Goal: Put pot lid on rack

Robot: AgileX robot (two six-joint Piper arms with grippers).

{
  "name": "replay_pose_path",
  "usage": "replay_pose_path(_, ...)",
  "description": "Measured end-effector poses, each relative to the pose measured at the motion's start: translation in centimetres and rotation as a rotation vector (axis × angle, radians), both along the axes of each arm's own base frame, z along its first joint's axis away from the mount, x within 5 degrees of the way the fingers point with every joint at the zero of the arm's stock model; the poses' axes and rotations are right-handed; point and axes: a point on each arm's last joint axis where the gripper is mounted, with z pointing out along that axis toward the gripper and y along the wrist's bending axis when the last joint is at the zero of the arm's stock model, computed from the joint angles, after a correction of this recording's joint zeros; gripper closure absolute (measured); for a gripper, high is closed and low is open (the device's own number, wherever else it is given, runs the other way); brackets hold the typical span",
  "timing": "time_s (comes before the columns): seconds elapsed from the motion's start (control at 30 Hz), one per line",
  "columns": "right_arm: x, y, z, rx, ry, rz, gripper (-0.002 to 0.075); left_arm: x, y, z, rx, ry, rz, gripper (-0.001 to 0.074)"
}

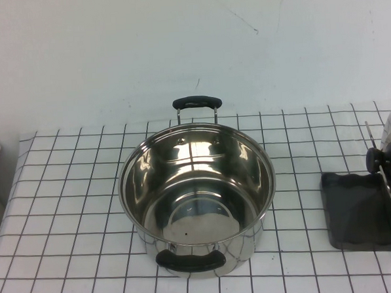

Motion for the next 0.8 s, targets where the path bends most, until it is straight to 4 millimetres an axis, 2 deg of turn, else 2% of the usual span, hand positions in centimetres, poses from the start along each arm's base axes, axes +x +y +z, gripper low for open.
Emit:
replay_pose_path(0.7, 0.0, 0.0, 0.0, 0.002, 0.0, -0.001, 0.0727, 0.0, 0.0, 0.0, 0.001, -0.002, -0.001, 0.0737)
replay_pose_path(0.8, 0.0, 0.0, 0.0, 0.002, 0.0, -0.001, 0.0728, 0.44, 0.21, 0.35, -0.047, -0.001, 0.059, 0.0737)
